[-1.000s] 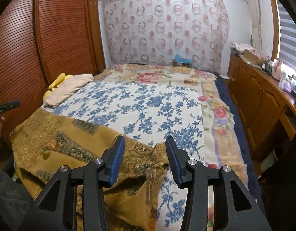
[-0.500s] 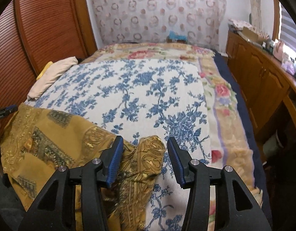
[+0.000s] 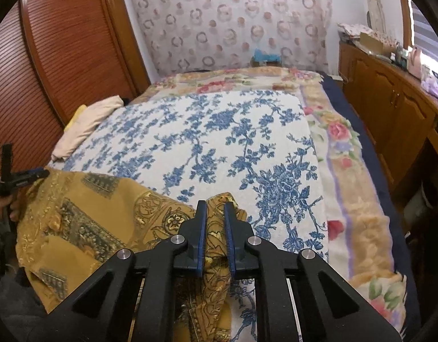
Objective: Fold small clothes
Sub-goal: 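Lower the gold cloth onto the bed edge and regrasp with the right tool, then lift the gold cloth with both tools and swing it over the bed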
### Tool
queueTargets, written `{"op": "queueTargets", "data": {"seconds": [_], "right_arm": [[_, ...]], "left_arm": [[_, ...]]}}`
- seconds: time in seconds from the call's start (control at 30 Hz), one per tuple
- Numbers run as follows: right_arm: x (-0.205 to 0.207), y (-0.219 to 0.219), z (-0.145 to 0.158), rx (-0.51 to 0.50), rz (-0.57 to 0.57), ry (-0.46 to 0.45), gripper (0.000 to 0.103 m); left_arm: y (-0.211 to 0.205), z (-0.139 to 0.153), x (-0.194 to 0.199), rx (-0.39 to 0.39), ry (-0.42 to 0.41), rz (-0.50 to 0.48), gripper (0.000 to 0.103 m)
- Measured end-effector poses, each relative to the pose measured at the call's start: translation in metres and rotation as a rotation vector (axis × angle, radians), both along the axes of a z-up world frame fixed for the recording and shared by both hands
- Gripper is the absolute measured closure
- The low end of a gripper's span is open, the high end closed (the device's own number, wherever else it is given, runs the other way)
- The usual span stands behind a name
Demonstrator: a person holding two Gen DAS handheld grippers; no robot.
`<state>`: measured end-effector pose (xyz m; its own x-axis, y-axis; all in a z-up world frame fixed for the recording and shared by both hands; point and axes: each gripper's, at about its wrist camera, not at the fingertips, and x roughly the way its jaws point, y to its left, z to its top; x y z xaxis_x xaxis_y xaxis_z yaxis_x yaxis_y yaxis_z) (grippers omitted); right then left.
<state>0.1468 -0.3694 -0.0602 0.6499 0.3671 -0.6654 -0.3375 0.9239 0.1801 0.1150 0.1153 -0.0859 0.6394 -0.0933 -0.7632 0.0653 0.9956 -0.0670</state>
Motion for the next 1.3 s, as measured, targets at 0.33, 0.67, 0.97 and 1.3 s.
{"op": "queueTargets", "data": {"seconds": [0.33,0.67,0.97,1.3], "right_arm": [[-0.036,-0.024,0.024,0.057,-0.086,-0.092,0.097],[-0.054,-0.037,0.036,0.02,-0.158,-0.129,0.078],[-0.005,-0.009,0.0,-0.034,-0.032,-0.03,0.057],[0.005,-0.003,-0.019,0.011,0.04,0.025,0.049]], "left_arm": [[0.016,0.045,-0.053,-0.095,-0.171,0.039,0.1],[0.011,0.038,-0.062,-0.061,-0.16,0.044,0.1],[0.011,0.021,-0.058,-0.081,-0.122,0.044,0.099],[0.009,0.007,-0.051,-0.073,-0.085,0.048,0.096]]}}
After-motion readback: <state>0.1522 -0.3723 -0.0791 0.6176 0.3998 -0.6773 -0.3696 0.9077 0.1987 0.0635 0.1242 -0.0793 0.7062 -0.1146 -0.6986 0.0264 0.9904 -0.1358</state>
